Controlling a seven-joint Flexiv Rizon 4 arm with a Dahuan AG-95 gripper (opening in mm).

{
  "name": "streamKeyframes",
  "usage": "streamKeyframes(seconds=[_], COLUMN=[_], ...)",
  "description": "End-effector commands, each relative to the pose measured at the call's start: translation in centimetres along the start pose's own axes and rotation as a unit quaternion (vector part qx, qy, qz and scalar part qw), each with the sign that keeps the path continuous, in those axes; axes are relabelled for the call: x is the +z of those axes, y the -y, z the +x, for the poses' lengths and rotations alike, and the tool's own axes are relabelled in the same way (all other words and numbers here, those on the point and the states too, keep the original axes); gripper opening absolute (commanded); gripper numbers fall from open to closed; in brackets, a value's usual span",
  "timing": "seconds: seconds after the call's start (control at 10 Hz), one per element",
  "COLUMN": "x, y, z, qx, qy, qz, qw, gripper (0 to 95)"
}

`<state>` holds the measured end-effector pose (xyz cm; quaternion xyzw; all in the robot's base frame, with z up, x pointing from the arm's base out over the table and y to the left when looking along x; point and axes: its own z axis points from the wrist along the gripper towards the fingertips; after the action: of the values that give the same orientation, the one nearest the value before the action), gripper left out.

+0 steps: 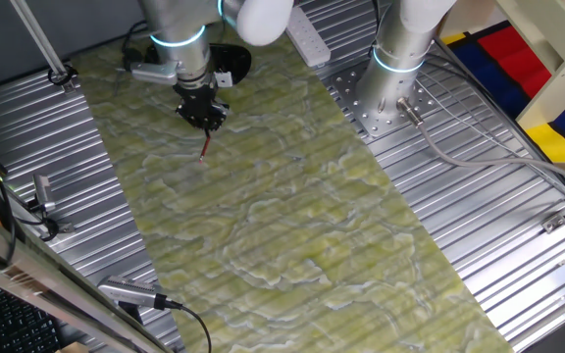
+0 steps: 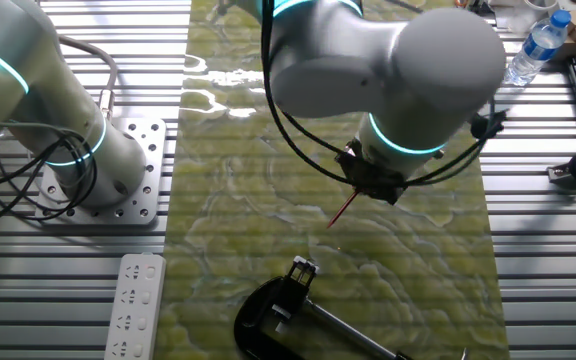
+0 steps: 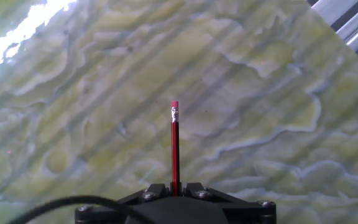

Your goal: Insert the pencil into the pencil sharpener

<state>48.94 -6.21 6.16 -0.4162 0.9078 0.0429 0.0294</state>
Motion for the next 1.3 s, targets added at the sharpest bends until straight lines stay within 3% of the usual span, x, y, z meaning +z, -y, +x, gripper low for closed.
streamKeyframes(seconds=[0.1,0.7,1.3], x=[-0.2,-0.2,-0.3], y=[-0.1,-0.1,-0.1], z=[0.1,0.2,2.1], qx=[0.008,-0.017,-0.042], qy=[-0.007,-0.013,-0.020], qz=[0.016,0.008,0.003], qw=[0.9998,0.9997,0.9989], gripper=[0.0,0.0,0.0])
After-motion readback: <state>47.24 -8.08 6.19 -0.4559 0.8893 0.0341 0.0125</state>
